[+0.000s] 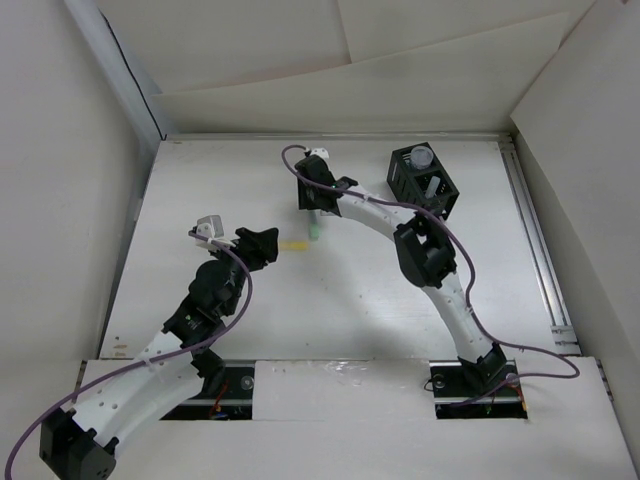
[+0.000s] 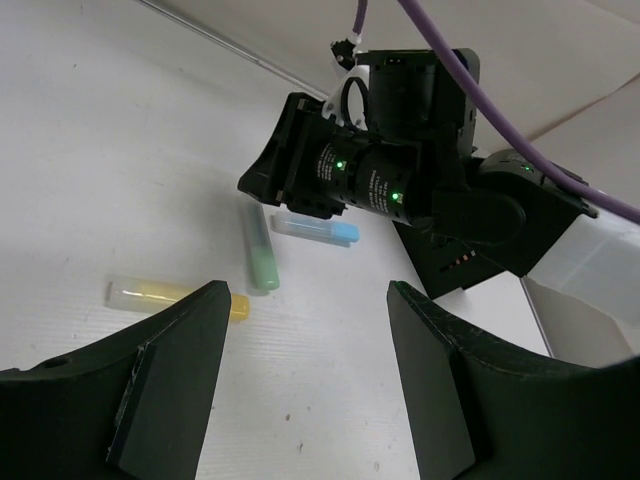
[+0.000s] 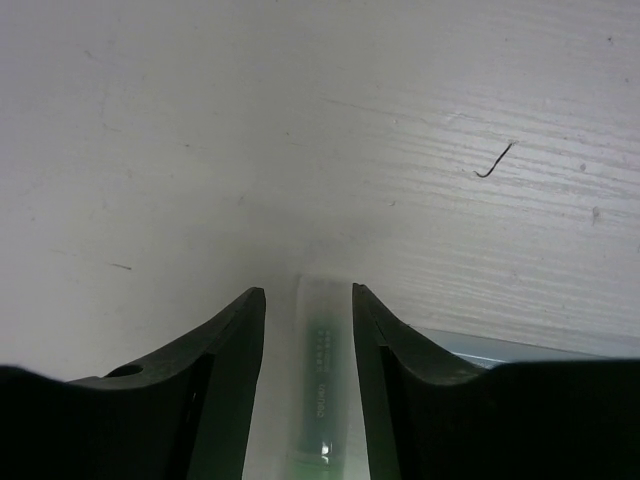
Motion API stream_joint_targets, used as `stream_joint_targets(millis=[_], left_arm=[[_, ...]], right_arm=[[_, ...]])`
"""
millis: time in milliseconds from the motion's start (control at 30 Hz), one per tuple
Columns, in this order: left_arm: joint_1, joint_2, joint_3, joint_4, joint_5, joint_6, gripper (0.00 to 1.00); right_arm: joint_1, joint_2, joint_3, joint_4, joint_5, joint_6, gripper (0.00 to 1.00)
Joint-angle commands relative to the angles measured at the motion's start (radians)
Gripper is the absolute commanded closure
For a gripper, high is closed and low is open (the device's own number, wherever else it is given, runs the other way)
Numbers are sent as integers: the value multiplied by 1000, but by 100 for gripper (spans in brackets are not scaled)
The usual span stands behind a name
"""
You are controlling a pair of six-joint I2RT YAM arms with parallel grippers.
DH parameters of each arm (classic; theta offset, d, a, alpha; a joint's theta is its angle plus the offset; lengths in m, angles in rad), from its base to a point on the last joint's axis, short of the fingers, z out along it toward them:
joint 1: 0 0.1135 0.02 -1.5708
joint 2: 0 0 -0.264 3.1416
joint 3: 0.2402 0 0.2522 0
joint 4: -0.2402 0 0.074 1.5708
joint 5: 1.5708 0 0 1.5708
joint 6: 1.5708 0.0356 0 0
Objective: Sort the stationery into containers
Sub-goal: Pick up the pen from the center of the board, then place the pen in the storage box.
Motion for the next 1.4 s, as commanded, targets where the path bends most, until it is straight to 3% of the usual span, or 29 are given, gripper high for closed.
stream_joint_targets(millis=[0,300,367,400,533,867,1000,1133,1367], left_arm=[[4,-7,12,31,2,-6,40],[4,-16,12,31,11,-6,40],[4,-16,12,31,11,-6,40],[4,-16,12,31,11,-6,40],[4,-16,12,31,11,-6,40],[4,-16,12,31,11,-6,40],[4,-16,12,31,11,-6,40],[4,-4,12,40,20,-6,40],[4,39,21,49,65,-6,40]], right_arm=[[0,23,50,-29,22,-9,54],[0,32,41,-29,13,0,54],[0,32,32,-29,13,0,57],[0,32,32,-29,13,0,64],[10,11,1,-1,0,0,77],[10,-222,-131,118,-54,18,83],[-38,-369,-206,170,-54,27,83],[-131,-517,-276,193,47,7,83],[-413,-709,-460,299,317,104,83]])
